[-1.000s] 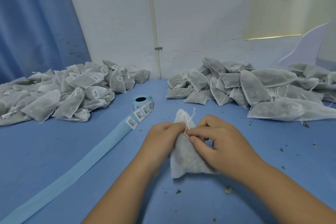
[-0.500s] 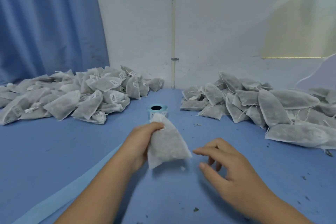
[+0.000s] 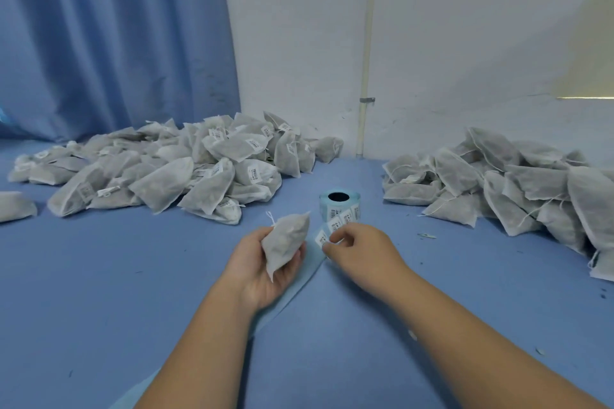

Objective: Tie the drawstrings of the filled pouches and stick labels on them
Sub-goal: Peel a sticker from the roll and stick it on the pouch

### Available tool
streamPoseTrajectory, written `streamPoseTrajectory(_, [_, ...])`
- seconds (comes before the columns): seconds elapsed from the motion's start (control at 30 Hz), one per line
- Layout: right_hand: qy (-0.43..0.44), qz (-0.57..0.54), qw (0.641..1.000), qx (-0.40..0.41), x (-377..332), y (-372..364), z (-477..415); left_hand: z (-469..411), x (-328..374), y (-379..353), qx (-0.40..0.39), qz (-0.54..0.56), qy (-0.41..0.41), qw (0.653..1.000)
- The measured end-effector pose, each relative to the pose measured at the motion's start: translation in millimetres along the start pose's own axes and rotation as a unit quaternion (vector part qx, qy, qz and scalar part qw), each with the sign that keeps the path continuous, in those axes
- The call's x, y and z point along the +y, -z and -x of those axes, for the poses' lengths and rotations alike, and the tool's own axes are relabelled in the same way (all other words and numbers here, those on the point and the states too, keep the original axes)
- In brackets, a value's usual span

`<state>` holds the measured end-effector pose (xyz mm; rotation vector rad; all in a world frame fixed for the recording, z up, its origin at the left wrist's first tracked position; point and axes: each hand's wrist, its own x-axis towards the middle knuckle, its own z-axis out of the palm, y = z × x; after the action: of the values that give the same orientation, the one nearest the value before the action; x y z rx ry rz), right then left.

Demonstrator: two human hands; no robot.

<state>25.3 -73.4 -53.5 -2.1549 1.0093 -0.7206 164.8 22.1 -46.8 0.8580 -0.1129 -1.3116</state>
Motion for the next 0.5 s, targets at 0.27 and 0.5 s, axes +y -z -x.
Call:
streamPoseTrajectory(0.27, [-0.031, 0.025, 0.999, 0.035, -0.7, -25.5, -25.3, -6.0, -3.7, 1.4, -0.053, -0.022, 0.025, 0.998])
streamPoseTrajectory(0.5, [-0.075, -0.074, 0.994, 0.001, 1.0, -12.4, -27.7, -6.4, -6.4, 1.8, -0.055, -0.015, 0.017, 0.998])
